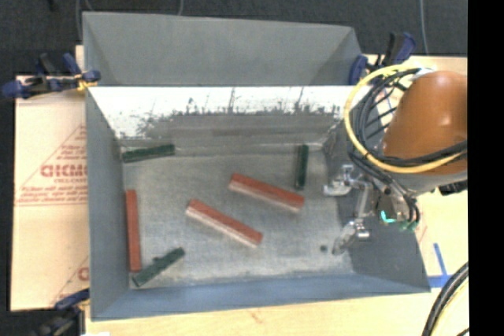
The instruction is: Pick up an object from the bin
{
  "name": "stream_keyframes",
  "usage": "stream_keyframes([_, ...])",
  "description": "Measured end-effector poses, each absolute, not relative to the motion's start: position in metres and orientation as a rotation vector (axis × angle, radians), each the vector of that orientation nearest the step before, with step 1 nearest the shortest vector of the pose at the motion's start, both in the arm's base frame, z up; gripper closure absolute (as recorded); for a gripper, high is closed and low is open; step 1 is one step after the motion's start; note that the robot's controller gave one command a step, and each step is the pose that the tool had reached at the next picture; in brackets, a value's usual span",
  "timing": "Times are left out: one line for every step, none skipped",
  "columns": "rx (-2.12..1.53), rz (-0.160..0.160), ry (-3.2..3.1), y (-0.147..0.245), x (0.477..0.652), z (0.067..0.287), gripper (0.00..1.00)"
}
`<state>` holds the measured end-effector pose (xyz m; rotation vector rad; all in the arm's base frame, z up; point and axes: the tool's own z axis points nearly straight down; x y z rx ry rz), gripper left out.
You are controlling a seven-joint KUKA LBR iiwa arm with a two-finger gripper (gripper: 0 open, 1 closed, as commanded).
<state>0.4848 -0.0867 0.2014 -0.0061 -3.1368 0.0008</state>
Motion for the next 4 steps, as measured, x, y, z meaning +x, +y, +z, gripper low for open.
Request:
stream_keyframes([-0.002,0.002,-3.145,-0.086,0.487,0.205,0.0])
stream_keyframes([0.066,0.006,-3.156,-0.088,0.536,0.157,0.0])
stream_keyframes([0.162,0.003,-3.148,-0.086,0.52,0.093,0.0])
stream_keyframes([0.218,0.005,-3.143,-0.088,0.549,0.082,0.0])
